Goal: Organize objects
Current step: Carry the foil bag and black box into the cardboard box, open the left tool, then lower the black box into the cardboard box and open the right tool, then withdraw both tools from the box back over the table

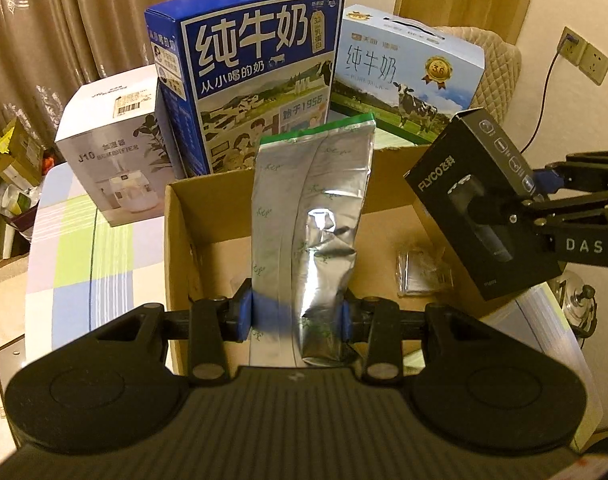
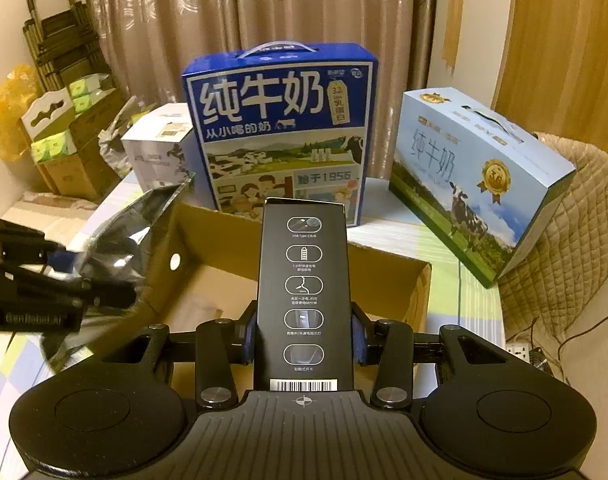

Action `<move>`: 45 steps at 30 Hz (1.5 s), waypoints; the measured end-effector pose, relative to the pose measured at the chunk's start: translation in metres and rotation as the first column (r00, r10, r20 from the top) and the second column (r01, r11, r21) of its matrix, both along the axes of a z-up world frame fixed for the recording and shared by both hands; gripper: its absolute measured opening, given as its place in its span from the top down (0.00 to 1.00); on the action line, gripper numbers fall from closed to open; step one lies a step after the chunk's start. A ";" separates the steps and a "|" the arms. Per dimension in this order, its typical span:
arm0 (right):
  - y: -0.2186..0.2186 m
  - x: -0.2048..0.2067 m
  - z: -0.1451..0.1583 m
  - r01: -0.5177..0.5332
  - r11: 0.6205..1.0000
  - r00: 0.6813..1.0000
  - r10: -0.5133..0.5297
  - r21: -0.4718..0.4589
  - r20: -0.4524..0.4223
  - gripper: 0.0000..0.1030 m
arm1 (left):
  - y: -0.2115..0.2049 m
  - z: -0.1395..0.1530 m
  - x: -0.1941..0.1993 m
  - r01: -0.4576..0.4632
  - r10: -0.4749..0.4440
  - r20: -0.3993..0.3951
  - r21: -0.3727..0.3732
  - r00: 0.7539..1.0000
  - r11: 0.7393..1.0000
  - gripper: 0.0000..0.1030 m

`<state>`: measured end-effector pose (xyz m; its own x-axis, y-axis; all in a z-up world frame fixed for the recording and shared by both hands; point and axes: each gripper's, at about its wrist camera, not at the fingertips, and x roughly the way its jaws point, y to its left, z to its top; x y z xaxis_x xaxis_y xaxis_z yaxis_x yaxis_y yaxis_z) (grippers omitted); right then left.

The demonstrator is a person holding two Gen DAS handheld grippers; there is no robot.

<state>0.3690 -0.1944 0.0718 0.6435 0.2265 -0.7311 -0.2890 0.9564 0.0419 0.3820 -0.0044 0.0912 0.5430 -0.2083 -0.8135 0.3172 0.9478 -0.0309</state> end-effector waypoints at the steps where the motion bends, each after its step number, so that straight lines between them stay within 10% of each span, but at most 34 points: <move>1: -0.001 0.001 -0.002 0.004 1.000 1.000 -0.004 0.004 -0.003 0.61 | 0.001 -0.001 0.003 -0.003 0.003 0.001 -0.010 1.000 1.000 0.66; 3: -0.004 0.002 -0.005 0.012 1.000 1.000 -0.012 0.012 -0.010 0.61 | 0.002 0.000 0.010 -0.022 0.023 0.026 -0.024 0.999 0.999 0.65; 5: -0.006 0.000 -0.008 0.015 1.000 1.000 -0.015 0.017 -0.013 0.61 | 0.007 0.002 0.016 -0.064 0.066 0.054 -0.040 0.996 0.997 0.43; 19: -0.018 0.003 -0.024 0.070 0.990 0.996 -0.063 0.123 -0.057 0.60 | 0.020 -0.014 -0.002 -0.067 0.068 0.040 -0.042 0.997 0.997 0.44; 22: -0.025 0.001 -0.020 0.104 0.973 0.995 -0.101 0.204 -0.024 0.37 | 0.023 -0.017 -0.008 -0.070 0.072 0.038 -0.045 0.997 0.997 0.41; 26: -0.030 -0.012 -0.013 0.123 0.970 0.992 -0.128 0.209 0.009 0.34 | 0.026 -0.017 -0.021 -0.077 0.079 0.048 -0.050 0.996 0.996 0.27; 45: -0.038 -0.205 -0.026 0.167 0.956 0.986 -0.169 0.240 -0.012 0.34 | 0.038 -0.002 -0.179 -0.162 0.170 0.179 -0.060 0.969 0.985 0.06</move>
<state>0.1640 -0.2325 0.0455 0.6935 0.2826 -0.6627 -0.1266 0.9533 0.2741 0.2030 0.0336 0.0891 0.7113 -0.1364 -0.6895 0.1597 0.9867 -0.0305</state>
